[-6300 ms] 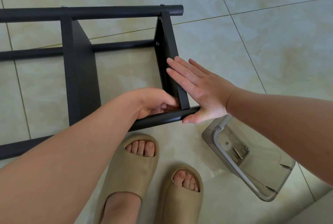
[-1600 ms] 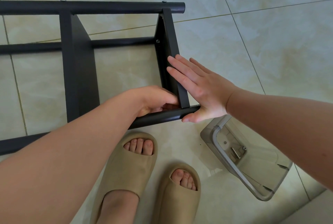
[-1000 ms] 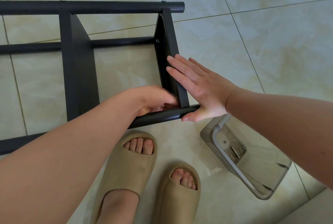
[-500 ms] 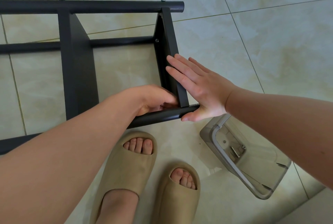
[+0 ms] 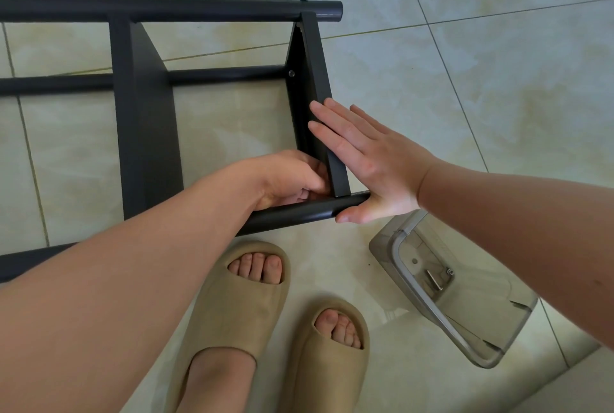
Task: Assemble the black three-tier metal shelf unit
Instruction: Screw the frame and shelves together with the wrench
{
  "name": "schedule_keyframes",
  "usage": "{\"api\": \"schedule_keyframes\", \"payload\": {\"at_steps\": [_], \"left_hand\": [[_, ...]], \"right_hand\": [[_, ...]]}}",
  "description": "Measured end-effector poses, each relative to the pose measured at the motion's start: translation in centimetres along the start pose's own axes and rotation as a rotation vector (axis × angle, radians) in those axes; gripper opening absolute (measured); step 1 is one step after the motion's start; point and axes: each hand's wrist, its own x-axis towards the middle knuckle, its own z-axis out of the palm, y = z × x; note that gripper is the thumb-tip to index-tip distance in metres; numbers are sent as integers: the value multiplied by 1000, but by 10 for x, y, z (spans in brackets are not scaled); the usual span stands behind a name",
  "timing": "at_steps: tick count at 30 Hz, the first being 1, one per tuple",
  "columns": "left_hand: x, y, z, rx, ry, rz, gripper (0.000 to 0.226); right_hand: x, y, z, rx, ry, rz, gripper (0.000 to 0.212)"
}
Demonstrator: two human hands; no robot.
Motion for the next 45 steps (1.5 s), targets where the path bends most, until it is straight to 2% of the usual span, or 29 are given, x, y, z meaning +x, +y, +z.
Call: {"api": "schedule_keyframes", "payload": {"at_steps": [6, 9, 11, 19, 27, 35, 39, 42, 45], "left_hand": [[3, -2, 0, -57, -19, -10, 18], [6, -5, -1, -57, -12, -78, 14], [8, -7, -3, -50, -5, -138, 19], [5, -4, -6, -4, -133, -252, 19], [5, -6, -7, 20, -113, -99, 16], [5, -8, -6, 130, -59, -13, 21], [6, -10, -6, 99, -46, -17, 26], [9, -9, -5, 51, -13, -59, 11], [8, -7, -5, 48, -21, -118, 11]], "right_hand": [[0, 0, -1, -7, -8, 5, 123], [0, 0, -1, -6, -14, 8, 123], [0, 0, -1, -5, -18, 10, 123], [0, 0, -1, 5, -30, 12, 124], [0, 1, 0, 3, -10, 2, 122], [0, 0, 0, 2, -15, 8, 122], [0, 0, 0, 0, -15, 4, 122], [0, 0, 0, 0, -20, 9, 122], [0, 0, -1, 5, -22, 8, 122]]}}
